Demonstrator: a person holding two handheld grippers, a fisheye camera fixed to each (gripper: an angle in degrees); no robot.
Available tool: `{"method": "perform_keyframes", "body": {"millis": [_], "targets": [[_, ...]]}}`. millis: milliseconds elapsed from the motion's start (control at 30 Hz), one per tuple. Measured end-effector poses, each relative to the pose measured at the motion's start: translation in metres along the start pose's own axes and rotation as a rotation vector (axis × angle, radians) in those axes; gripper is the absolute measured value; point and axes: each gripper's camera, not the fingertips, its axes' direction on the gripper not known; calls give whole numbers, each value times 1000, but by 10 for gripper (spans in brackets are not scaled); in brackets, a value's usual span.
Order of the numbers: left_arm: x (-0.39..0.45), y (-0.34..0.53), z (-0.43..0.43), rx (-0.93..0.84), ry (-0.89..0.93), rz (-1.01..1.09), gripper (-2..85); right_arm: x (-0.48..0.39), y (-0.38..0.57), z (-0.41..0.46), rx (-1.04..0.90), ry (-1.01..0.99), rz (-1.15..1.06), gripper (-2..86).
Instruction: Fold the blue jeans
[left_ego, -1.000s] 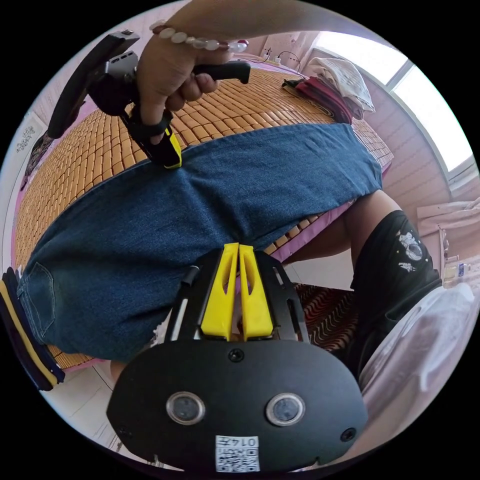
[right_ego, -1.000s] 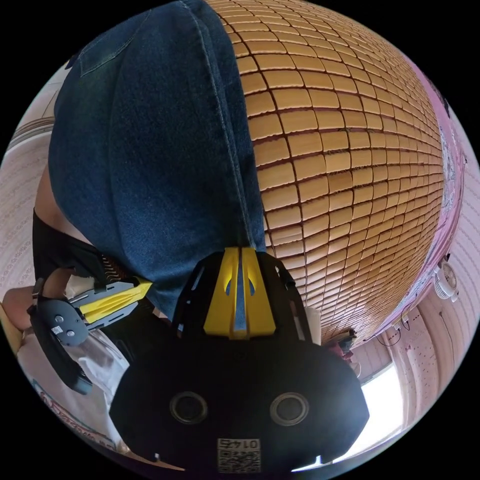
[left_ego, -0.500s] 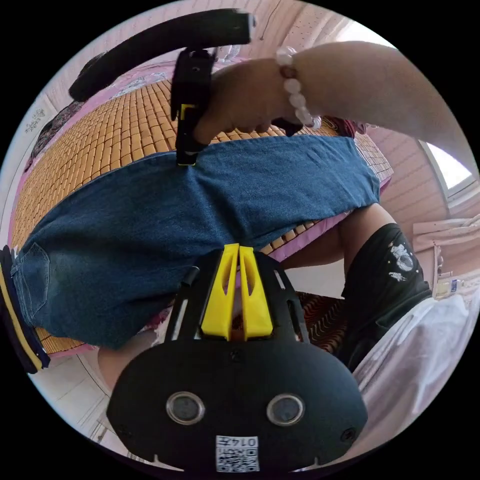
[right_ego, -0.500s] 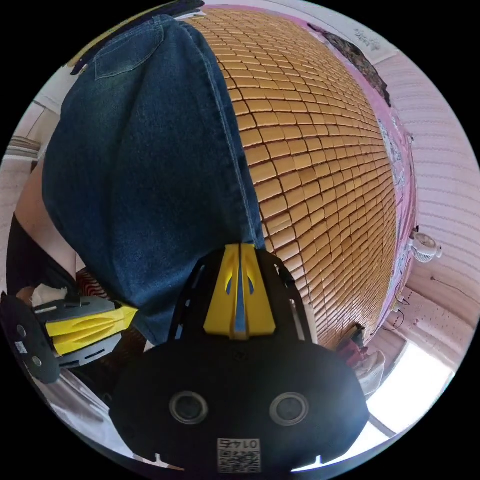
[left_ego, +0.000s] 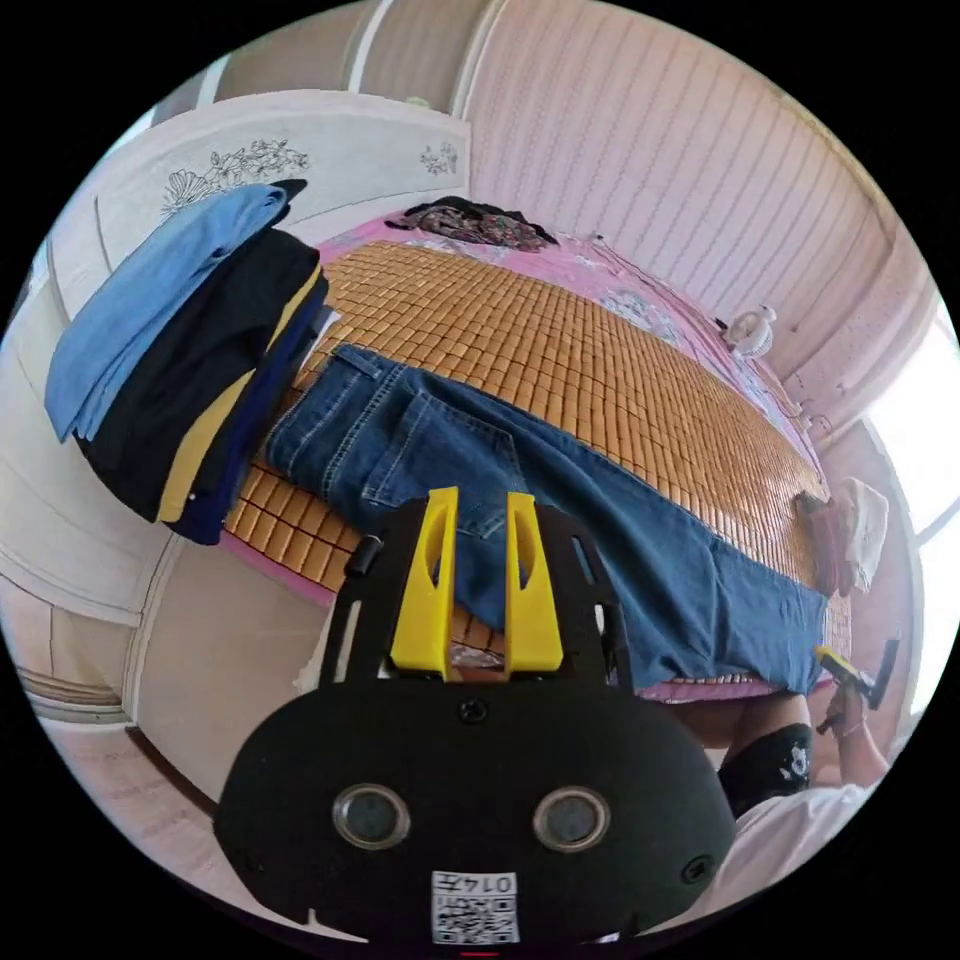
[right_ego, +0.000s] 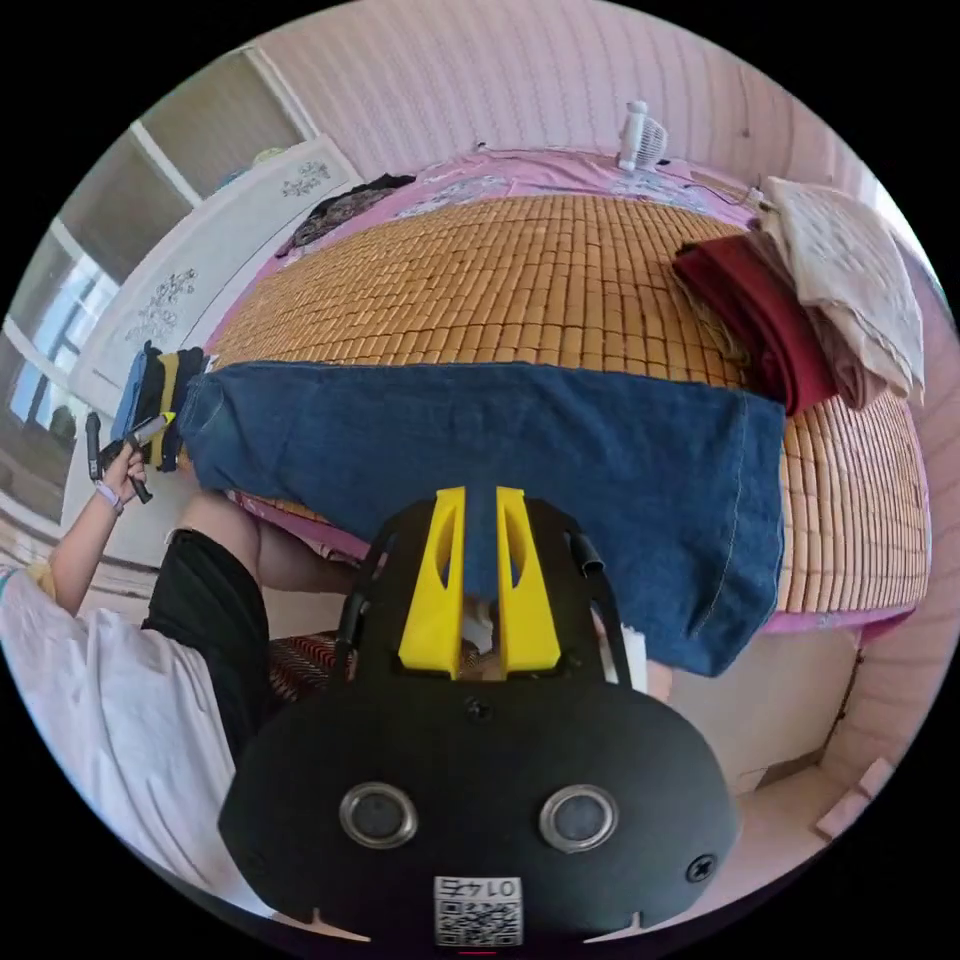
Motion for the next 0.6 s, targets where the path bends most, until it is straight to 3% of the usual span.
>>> {"method": "perform_keyframes", "body": {"millis": [200,300,400,500,600], "targets": [[-44,-63,65,-68,114,-240,111,101,53,-45,17,33,360,57],[-37,-73,117,-217,28,-244,115,129,64,-62,15,41,452,56],[-27,-72,131,-233,-119,-130,70,152,67,-79,0,65,478,50],[-28,-71,119,-178,-85,-59,4,177,70,-92,-11,71,501,28],[-18,-66,98,-113,-96,49,-7,196,72,-107,29,40,500,8]]}}
